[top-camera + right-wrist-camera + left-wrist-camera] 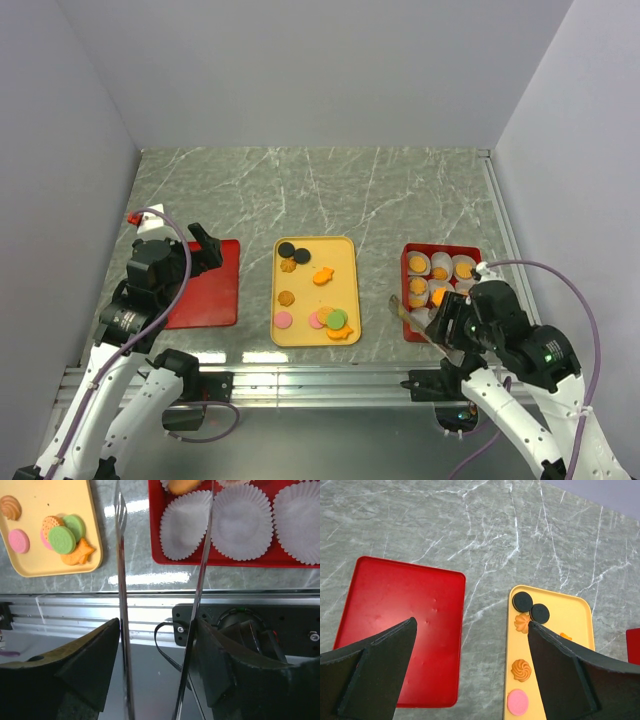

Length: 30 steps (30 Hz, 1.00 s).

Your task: Pack the cookies

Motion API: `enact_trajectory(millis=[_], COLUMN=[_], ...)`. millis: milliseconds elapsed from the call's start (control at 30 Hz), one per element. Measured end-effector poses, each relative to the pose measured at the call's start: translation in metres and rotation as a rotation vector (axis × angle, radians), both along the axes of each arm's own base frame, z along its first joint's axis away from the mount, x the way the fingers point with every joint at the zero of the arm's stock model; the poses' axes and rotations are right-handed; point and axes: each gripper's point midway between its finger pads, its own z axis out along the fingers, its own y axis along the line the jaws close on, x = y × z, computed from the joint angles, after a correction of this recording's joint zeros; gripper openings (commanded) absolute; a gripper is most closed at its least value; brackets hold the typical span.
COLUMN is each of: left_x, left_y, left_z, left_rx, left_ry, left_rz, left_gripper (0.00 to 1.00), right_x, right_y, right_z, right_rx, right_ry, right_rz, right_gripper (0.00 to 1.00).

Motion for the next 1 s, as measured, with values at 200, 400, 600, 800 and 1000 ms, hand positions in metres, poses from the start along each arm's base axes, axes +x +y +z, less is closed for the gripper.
enact_trajectory(millis=[200, 400, 600, 800, 1000], left_x=[0.0, 0.0, 0.0, -0.001, -0.001], left_y=[0.0, 0.0, 0.0, 0.0, 0.001], left_z=[0.0, 0.0, 0.0, 0.002, 0.002], left_rx=[0.0, 0.0, 0.0, -0.003, -0.003], left_ry=[0.0, 0.0, -0.001, -0.009, -0.009], left_rz=[0.0, 0.0, 0.0, 0.001, 0.001], left_gripper=[0.99, 0.99, 1.0, 0.99, 1.0], right_x=[0.012, 0.034, 0.049, 0.032, 0.035], right_y=[-0.002, -0.002, 0.002, 0.026, 0.047], right_z=[0.023, 0.065, 0.065, 0.011, -0.004], right_rx=[-0.018, -0.019, -0.061, -0.037, -0.023], right_ry=[-0.028, -0.103, -0.058, 0.15, 0.209], right_rz=[-0.035, -0.077, -0.079, 0.049, 0.148], right_gripper=[0.73, 0.74, 0.77, 0.82, 0.88])
